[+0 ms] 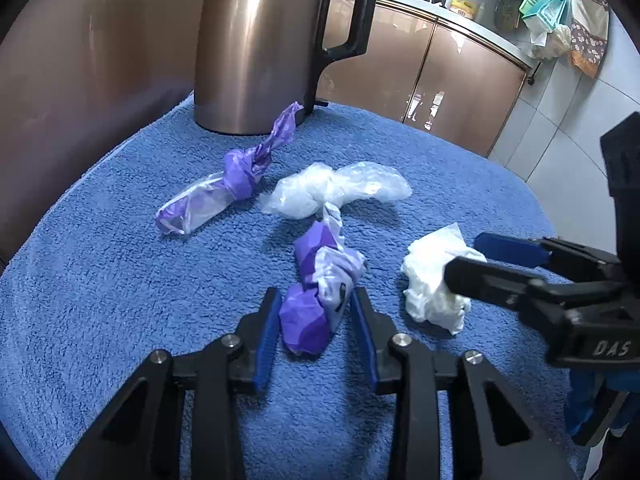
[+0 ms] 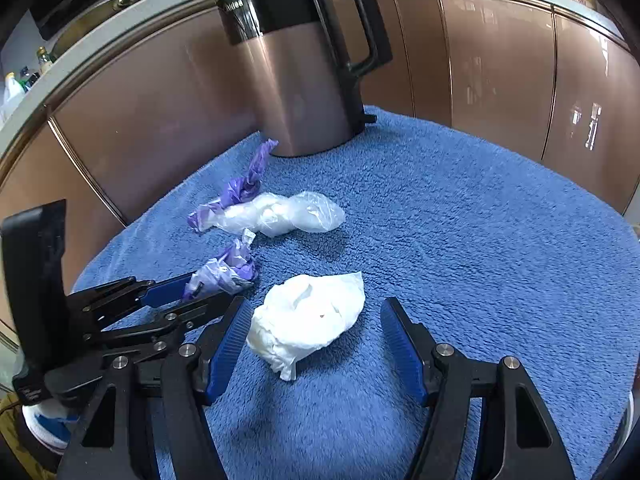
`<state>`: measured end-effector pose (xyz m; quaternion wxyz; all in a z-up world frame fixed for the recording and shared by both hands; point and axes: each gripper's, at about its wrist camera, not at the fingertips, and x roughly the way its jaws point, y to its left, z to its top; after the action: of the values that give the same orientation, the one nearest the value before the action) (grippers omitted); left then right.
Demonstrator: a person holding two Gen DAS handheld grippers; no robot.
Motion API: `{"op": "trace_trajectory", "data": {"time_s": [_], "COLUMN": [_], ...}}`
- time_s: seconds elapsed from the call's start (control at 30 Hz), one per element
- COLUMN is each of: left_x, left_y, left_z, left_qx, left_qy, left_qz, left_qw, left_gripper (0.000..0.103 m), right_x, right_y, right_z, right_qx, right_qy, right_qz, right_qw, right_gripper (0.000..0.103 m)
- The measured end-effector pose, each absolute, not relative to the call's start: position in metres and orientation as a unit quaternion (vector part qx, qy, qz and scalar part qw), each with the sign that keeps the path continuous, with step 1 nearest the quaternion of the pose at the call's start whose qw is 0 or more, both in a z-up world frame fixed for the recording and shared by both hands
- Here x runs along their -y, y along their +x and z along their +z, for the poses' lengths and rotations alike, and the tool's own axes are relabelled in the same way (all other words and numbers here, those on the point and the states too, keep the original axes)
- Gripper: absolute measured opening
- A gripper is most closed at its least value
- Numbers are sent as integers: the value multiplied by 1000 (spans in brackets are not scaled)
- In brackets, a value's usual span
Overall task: Collect trash
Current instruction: 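Grasp the purple candy wrapper with the left tool while the right tool grasps a white tissue, then carry both items over the grey bin and open both tools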
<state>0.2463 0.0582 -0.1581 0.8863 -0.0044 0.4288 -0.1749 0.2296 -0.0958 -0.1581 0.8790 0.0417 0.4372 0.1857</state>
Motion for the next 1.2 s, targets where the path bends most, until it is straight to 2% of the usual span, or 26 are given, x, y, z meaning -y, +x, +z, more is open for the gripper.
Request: {"op": "trace_trajectory", "data": {"time_s": [0.1,0.17,0.23,0.3,0.4,0.8,1.2], "left_x": [-58,-58,-60,-60,-58,-48,-2], "left_y": [249,248,245,243,237,192,139], "left_z": [-160,-161,-161,-160,-157,-142,-91], "left_qx": [-431,-430,-429,-428,-420,-403,-365], "left_qy": [-12,-15,-16,-14,-4,-2,5], "left_qz": [-176,-175,-173,-170,-159,-167,-202], "left_qw": [885,885,886,888,893,900,909], "left_gripper": [27,25,23,19,18,17,17], "right_x": [93,93,93,93,92,131,209], "right_y": [235,238,237,234,228,175,86], "right_z": [-168,-174,-176,-174,-167,-131,-80], "right_qx": [-448,-453,-452,-448,-441,-394,-319], "right_qy": [48,58,61,63,57,92,147], "right_qz": [187,188,189,194,198,183,128], "right_qw": [873,869,870,871,874,896,927], "right_gripper": [59,50,40,24,12,9,9]}}
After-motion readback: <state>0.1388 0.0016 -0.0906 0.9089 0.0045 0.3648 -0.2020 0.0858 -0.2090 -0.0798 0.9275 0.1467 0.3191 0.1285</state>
